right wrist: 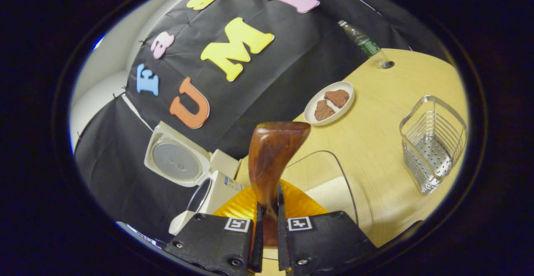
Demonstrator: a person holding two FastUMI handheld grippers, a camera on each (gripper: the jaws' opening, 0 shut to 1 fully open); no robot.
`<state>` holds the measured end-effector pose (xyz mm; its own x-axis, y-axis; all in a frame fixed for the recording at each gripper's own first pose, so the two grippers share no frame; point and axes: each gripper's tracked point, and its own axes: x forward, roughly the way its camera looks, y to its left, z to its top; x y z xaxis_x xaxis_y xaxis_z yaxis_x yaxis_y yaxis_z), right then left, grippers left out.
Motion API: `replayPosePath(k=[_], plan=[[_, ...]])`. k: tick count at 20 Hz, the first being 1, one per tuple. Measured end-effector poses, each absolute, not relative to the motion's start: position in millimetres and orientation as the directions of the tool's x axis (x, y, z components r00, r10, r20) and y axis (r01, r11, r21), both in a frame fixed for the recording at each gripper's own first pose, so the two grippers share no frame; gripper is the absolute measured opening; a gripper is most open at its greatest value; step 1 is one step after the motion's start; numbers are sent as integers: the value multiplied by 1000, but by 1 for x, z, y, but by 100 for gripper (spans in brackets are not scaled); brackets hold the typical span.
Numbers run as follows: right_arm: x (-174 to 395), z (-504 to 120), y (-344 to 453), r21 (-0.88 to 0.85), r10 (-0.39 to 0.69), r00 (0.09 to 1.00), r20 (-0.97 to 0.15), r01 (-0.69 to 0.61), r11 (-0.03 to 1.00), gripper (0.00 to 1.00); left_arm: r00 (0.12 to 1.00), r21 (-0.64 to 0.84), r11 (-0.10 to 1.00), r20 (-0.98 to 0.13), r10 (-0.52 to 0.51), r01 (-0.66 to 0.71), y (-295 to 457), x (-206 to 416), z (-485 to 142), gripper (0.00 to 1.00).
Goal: Close the left gripper, press the button to open the rice cooker; take a wooden spoon from the chopstick holder with the right hand, scoop a spoonful of rice and pour it into the rice cooker, then put the wooden spoon back into the chopstick holder.
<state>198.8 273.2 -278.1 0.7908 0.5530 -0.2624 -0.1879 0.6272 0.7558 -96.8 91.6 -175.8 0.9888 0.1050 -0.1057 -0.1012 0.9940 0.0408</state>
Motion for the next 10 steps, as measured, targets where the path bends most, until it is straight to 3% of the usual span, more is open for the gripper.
replayPosePath(k=[6, 10], plan=[[200, -261, 248, 941, 581, 789, -197, -15, 339, 13, 993, 58, 996, -88, 80, -75, 82, -99, -170, 95], [196, -229, 241, 989, 611, 787, -83, -9, 146, 13, 994, 45, 998, -89, 57, -53, 81, -102, -171, 95]])
